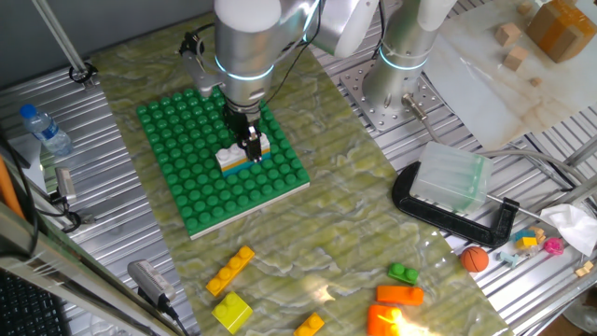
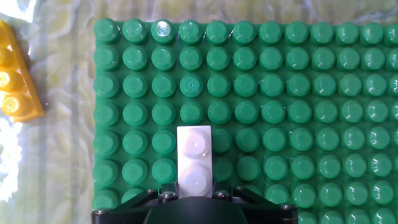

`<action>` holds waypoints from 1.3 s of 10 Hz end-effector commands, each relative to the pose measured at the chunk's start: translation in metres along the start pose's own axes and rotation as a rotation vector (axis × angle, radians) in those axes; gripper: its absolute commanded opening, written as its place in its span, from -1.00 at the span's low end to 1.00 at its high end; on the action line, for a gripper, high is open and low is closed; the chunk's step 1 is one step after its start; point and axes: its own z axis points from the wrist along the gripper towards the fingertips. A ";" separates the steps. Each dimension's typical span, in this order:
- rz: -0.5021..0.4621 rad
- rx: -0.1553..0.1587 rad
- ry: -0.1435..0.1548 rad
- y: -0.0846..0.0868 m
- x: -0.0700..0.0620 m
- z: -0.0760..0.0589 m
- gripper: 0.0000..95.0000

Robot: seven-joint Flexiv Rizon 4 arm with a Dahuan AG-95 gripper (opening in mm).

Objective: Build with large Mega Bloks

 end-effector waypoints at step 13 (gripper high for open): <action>0.060 -0.056 0.039 -0.009 0.015 -0.021 -1.00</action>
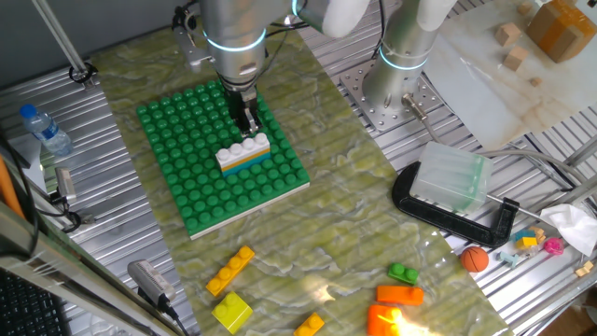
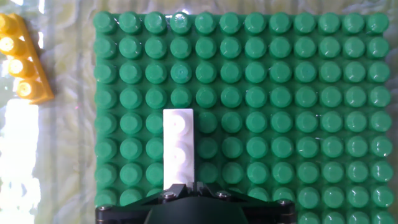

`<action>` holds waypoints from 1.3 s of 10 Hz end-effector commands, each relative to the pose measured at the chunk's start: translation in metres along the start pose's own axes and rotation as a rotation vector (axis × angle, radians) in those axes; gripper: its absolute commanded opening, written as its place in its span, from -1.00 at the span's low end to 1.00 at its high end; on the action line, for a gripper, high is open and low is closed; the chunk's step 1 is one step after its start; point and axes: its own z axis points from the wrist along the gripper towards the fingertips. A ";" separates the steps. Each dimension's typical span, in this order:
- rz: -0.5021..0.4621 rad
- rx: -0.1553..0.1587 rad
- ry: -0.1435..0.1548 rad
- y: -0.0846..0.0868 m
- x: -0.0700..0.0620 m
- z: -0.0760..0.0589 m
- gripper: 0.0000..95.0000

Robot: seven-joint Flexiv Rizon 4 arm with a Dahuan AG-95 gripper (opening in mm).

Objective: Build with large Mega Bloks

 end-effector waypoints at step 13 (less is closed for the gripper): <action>0.028 0.050 0.021 0.026 0.023 -0.013 -1.00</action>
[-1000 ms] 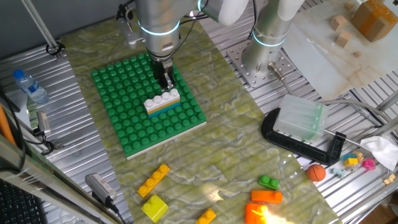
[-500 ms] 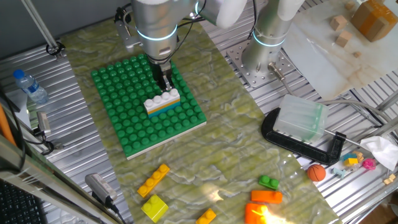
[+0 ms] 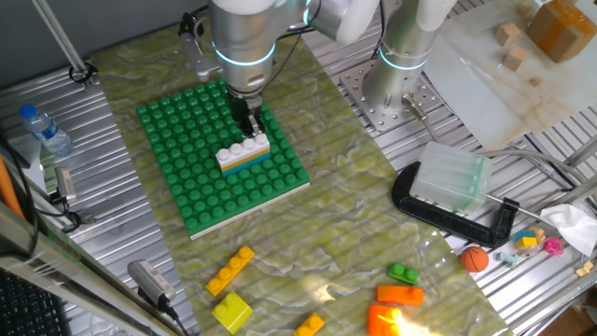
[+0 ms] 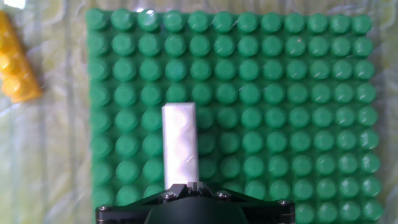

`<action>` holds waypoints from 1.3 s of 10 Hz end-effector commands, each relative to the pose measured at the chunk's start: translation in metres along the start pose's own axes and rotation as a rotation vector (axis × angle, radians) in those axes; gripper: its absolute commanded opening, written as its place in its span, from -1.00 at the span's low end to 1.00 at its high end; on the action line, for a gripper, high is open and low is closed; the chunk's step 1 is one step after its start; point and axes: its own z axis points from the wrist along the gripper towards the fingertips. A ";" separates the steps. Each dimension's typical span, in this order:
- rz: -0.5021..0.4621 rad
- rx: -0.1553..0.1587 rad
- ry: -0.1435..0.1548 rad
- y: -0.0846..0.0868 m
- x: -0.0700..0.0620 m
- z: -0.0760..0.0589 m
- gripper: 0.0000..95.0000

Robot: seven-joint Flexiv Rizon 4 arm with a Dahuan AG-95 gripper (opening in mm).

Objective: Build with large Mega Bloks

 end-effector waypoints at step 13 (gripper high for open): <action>-0.051 -0.036 0.024 -0.001 -0.009 0.007 -1.00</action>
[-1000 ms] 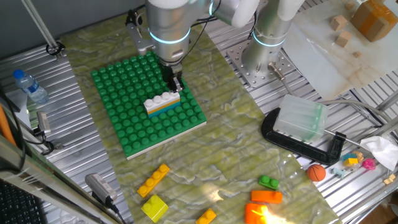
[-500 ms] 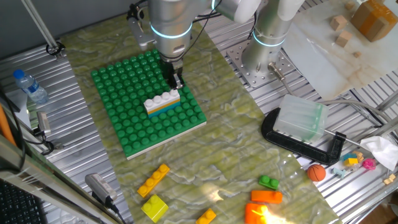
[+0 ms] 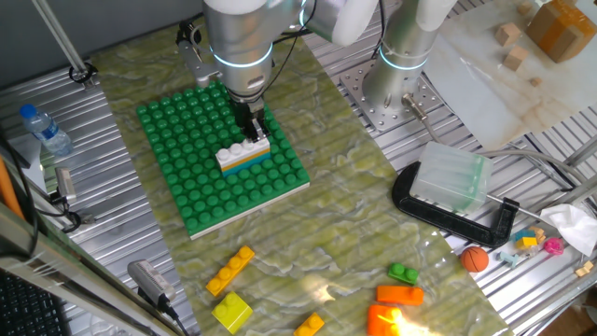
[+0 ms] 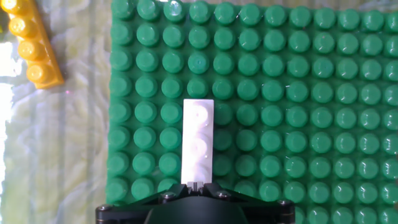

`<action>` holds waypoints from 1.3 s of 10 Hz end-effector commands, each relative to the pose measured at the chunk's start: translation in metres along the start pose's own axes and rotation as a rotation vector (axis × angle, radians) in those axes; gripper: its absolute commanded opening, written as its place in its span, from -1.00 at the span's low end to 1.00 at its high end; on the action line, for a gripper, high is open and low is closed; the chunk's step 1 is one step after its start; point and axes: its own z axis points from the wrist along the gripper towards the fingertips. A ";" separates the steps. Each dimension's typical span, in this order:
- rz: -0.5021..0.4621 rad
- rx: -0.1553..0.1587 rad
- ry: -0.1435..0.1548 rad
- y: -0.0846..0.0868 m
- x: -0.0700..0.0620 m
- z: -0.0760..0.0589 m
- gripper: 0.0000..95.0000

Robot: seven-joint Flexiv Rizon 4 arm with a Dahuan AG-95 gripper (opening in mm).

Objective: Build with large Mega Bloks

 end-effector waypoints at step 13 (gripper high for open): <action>-0.030 -0.013 0.054 -0.005 -0.004 0.021 -1.00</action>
